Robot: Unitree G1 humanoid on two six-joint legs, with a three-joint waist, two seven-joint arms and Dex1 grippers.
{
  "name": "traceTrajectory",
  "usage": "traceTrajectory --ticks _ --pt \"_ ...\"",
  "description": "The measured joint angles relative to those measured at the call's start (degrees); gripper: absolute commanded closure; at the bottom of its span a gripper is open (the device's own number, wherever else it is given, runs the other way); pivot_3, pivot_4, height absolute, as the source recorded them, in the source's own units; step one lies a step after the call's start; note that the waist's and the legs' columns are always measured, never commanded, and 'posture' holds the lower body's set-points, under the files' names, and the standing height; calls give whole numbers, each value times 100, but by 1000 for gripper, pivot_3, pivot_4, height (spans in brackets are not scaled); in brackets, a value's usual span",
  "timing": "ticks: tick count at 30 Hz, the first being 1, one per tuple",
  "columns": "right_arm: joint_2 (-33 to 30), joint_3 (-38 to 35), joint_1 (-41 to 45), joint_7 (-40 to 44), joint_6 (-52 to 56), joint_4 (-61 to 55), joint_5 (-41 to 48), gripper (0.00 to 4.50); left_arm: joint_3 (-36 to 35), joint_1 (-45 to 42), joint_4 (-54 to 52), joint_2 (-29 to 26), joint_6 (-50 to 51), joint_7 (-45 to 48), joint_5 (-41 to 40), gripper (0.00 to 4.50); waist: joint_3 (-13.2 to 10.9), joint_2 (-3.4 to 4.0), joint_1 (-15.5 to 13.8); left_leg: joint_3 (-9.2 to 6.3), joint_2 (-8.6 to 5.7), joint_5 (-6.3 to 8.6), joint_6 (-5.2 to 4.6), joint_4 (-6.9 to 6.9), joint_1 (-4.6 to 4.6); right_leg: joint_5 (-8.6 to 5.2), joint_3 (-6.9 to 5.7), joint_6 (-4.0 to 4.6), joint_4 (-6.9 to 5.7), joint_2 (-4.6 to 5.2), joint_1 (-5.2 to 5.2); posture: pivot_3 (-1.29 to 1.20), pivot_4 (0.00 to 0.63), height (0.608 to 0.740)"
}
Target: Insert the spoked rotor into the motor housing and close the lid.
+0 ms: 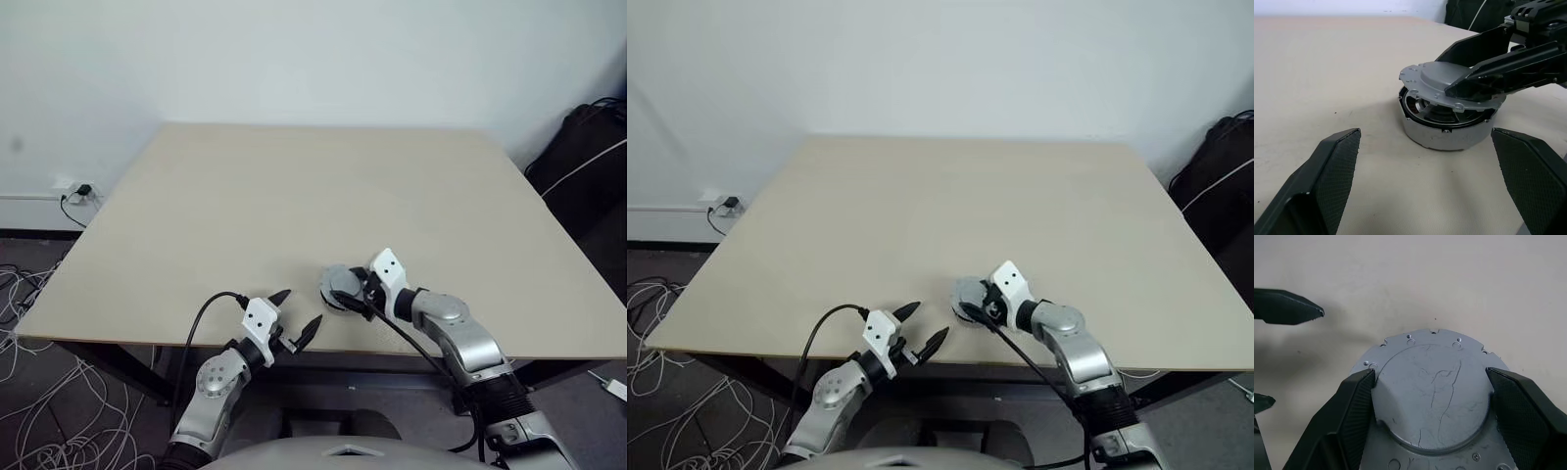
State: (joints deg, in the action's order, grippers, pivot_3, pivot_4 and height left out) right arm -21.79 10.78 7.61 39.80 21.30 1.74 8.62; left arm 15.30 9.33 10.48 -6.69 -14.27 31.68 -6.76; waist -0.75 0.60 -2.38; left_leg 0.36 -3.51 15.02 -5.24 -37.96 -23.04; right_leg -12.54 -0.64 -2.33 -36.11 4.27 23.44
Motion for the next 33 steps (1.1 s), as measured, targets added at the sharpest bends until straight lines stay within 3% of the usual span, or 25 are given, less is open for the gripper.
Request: traceTrajectory --ticks 20,33 --pt "119 101 288 -170 38 507 -329 1194 -27 -2 57 3 -34 44 -3 0 34 32 16 0 0 0 0 -3 2 2 1 2 -1 -1 -2 0 0 740" --pt "-10 72 364 157 551 386 -172 1194 -2 -2 57 9 -18 57 -2 0 46 34 11 0 0 0 0 -3 4 3 1 2 -2 0 -4 0 0 740"
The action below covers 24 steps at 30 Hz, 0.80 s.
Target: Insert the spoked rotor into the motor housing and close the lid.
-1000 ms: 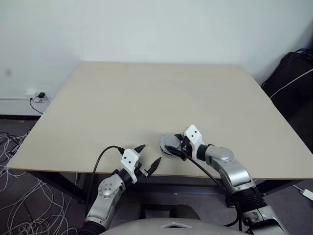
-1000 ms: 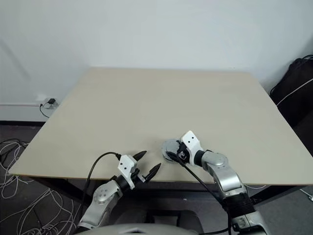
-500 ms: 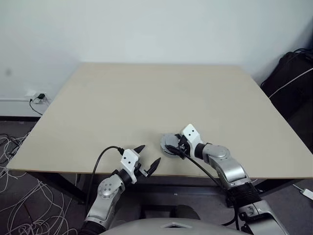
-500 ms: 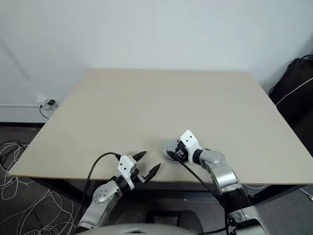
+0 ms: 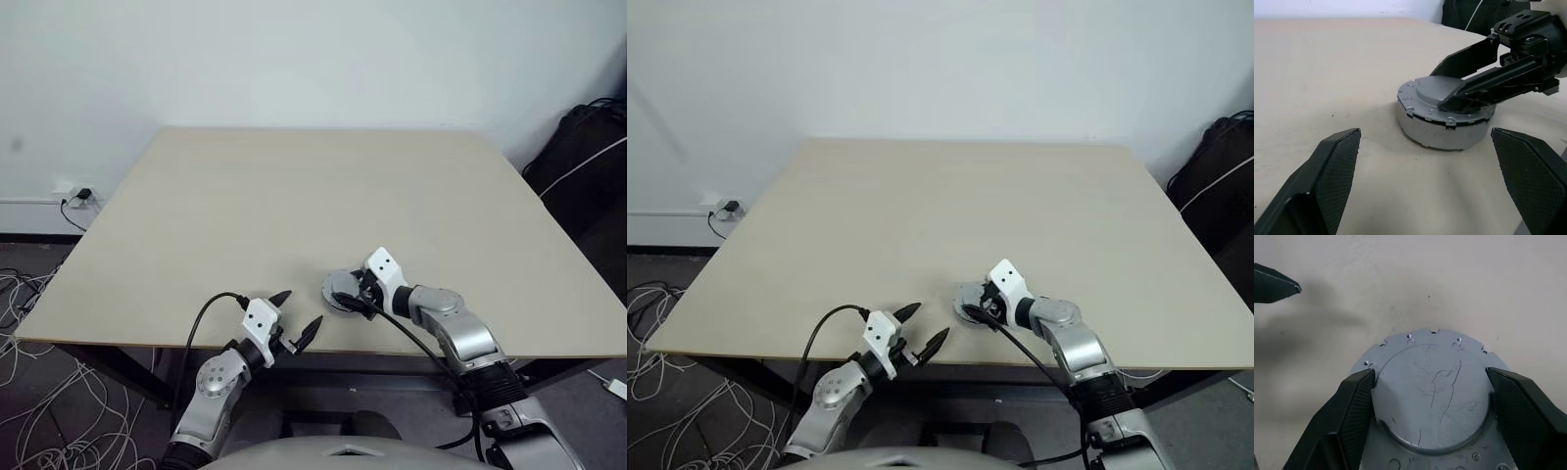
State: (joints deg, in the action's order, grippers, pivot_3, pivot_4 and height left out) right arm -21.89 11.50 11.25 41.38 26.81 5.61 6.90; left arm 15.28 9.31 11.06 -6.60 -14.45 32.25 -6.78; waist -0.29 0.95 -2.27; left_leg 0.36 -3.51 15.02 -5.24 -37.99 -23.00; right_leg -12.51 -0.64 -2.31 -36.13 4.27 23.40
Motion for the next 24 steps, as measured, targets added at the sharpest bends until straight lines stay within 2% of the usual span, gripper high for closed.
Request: traceTrajectory --ticks 24 --pt "-120 323 69 -153 -190 1 -353 1194 58 -143 -200 0 317 -178 28 0 38 -13 -10 0 0 1 -1 -6 8 3 -2 -1 -1 0 -11 0 0 740"
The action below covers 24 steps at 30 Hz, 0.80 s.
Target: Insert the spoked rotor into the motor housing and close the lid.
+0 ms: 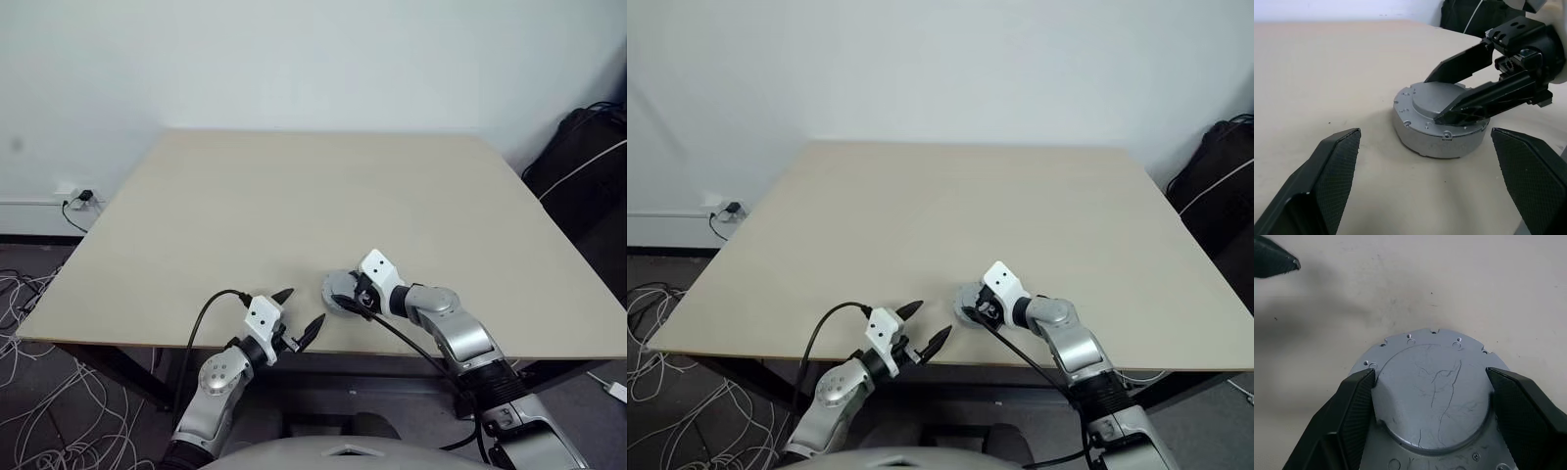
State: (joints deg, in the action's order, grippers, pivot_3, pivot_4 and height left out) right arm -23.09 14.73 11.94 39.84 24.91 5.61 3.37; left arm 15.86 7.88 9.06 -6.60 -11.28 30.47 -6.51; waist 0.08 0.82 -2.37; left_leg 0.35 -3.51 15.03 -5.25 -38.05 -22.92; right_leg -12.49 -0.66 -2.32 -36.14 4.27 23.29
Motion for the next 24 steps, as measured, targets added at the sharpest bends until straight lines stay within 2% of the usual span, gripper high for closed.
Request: traceTrajectory --ticks 6,14,20,23,24 --pt "6 13 6 -15 -3 21 -4 1194 -27 -663 142 -1 749 -267 205 0 14 2 -1 0 0 0 0 -5 7 8 0 -7 0 -7 -7 0 0 740" --pt "37 19 9 -24 -55 52 -4 1194 -282 -2041 676 -148 1348 646 -258 0 16 -1 18 0 -1 -1 1 -10 7 11 2 -7 4 -10 -10 0 0 740" --pt "58 25 11 -34 -61 55 -5 1194 -226 -2741 1336 -207 1460 1097 -156 0 15 -4 24 -1 0 -1 2 -8 8 14 4 -8 6 -12 -9 0 0 740" --pt "58 29 9 -46 -60 51 -5 1194 -230 -2986 1653 -271 1496 1317 -135 606 15 -4 25 -1 0 -1 2 -8 7 14 6 -7 6 -11 -9 0 0 740" --pt "58 30 9 -47 -59 50 -5 1194 -230 -3049 1742 -283 1521 1386 -134 943 14 -4 27 -1 0 -1 1 -8 7 14 6 -7 6 -10 -9 0 0 740"
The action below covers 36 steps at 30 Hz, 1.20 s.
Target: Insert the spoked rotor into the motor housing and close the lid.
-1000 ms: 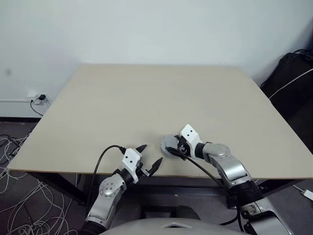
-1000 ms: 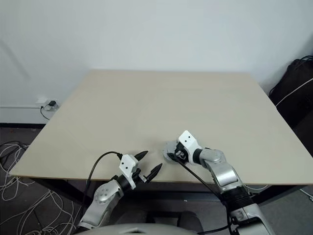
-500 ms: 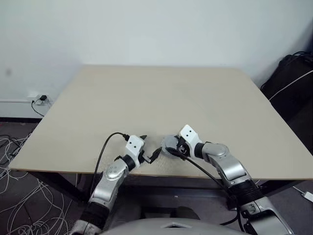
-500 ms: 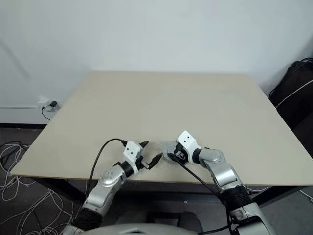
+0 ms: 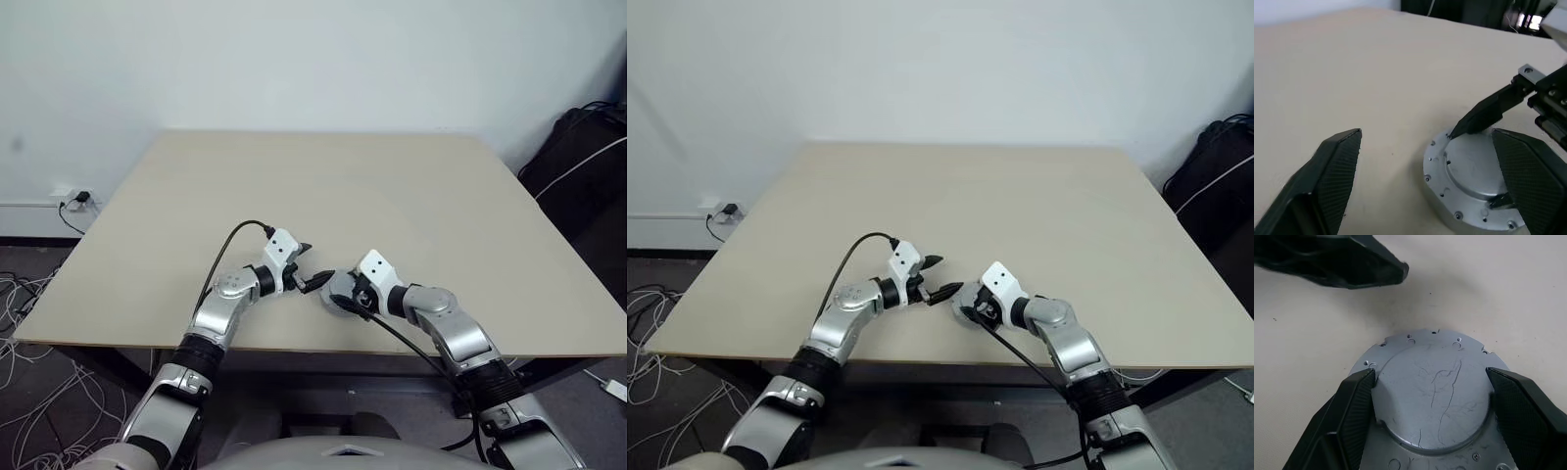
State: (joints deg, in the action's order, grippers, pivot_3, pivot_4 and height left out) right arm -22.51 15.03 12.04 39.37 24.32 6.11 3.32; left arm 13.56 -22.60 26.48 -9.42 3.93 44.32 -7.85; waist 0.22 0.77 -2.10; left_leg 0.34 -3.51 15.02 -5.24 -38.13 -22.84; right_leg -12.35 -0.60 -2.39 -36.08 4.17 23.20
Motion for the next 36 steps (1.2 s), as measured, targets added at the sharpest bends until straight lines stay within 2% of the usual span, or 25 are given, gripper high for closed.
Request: traceTrajectory --ticks 10,11,24,36 --pt "0 21 16 -5 0 1 -1 1194 131 -473 587 -169 32 625 278 4294 -3 -5 17 0 0 0 0 1 -2 0 1 1 0 2 2 0 0 740" --pt "0 22 18 -4 0 2 -1 1194 169 -537 663 -181 36 716 305 4494 -3 -6 20 0 0 0 0 1 -2 0 1 1 0 2 2 0 0 740" --pt "2 43 41 6 1 3 -4 1194 569 -1148 1322 41 89 1267 648 4500 -7 -11 41 0 0 0 0 2 -9 2 1 -2 1 4 9 0 0 740" --pt "7 45 41 -1 4 -1 -5 1194 832 -1384 1620 100 104 1204 1147 4500 -9 -13 45 0 0 1 -1 2 -10 3 2 -4 1 6 10 0 0 740"
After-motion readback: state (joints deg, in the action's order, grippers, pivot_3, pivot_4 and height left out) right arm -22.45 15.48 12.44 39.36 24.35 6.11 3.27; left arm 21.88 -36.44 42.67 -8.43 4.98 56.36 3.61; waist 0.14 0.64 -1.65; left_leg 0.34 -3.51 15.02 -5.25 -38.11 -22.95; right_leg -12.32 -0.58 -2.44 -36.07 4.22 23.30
